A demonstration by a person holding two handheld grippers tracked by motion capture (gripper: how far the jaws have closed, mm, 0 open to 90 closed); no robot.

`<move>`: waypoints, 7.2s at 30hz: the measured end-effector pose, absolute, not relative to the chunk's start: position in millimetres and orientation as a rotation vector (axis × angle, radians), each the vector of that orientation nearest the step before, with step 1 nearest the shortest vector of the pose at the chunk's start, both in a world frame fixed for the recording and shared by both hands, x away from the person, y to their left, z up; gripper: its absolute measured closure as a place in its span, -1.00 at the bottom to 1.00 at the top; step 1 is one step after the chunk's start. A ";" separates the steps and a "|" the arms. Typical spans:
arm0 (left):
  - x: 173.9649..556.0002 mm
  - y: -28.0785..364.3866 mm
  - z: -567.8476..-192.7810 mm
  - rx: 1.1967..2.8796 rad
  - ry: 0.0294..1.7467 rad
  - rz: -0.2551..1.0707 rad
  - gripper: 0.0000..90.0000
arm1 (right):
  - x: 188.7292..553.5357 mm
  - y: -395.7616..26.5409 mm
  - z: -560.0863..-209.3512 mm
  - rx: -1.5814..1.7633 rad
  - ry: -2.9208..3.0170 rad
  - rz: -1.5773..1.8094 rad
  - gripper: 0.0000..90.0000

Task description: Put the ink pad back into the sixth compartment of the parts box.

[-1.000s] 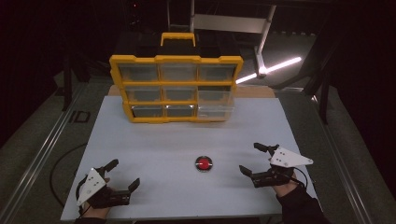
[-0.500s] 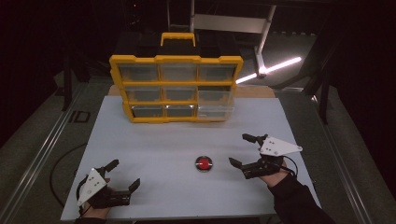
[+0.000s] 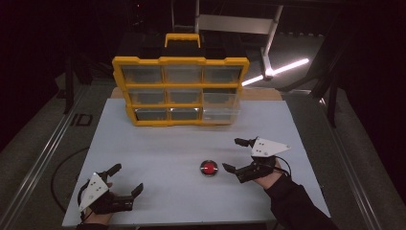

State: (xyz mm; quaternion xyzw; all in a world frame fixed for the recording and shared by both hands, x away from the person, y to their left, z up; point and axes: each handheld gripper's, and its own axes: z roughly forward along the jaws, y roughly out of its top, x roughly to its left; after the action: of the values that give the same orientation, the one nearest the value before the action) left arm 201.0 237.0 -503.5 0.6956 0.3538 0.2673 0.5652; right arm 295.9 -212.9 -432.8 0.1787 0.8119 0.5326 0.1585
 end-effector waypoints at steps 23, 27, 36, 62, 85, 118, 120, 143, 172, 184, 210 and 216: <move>200.7 237.3 -503.4 1.629 0.831 0.625 -1.00 | 318.7 -179.6 -470.7 0.501 2.471 1.458 -0.82; 200.6 237.4 -503.4 1.629 0.829 0.627 -1.00 | 322.7 -175.9 -482.1 0.508 2.515 1.428 -0.82; 200.9 237.3 -503.7 1.626 0.829 0.624 -1.00 | 328.5 -170.6 -503.3 0.513 2.589 1.361 -0.80; 201.2 237.7 -504.2 1.625 0.828 0.615 -1.00 | 339.0 -153.0 -527.7 0.468 2.718 1.213 -0.65; 201.6 238.0 -504.6 1.627 0.831 0.613 -1.00 | 339.7 -146.1 -523.1 0.460 2.788 1.104 -0.33; 201.8 237.3 -504.7 1.630 0.831 0.617 -1.00 | 331.8 -161.5 -477.2 0.406 2.812 1.068 -0.33; 201.9 237.3 -504.7 1.630 0.831 0.617 -1.00 | 331.3 -161.5 -475.9 0.402 2.812 1.067 -0.33; 201.9 237.2 -504.7 1.631 0.833 0.619 -1.00 | 326.7 -170.4 -439.1 0.393 2.825 1.043 -0.33; 201.9 237.4 -504.8 1.632 0.835 0.620 -1.00 | 329.7 -181.6 -390.9 0.353 2.816 1.065 -0.33; 201.7 237.9 -504.7 1.630 0.835 0.620 -1.00 | 331.8 -180.6 -368.3 0.323 2.796 1.045 -0.33; 201.5 237.4 -504.9 1.634 0.836 0.620 -1.00 | 358.2 -188.6 -316.7 0.357 2.694 1.071 -0.33; 201.5 237.7 -504.9 1.629 0.837 0.618 -1.00 | 369.0 -187.6 -309.4 0.382 2.676 1.061 -0.33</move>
State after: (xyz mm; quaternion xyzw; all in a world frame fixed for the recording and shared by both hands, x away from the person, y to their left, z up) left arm 201.5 237.7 -504.9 0.6936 0.3565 0.2632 0.5679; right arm 369.0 -187.6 -309.4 0.1308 0.9150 0.3629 0.1183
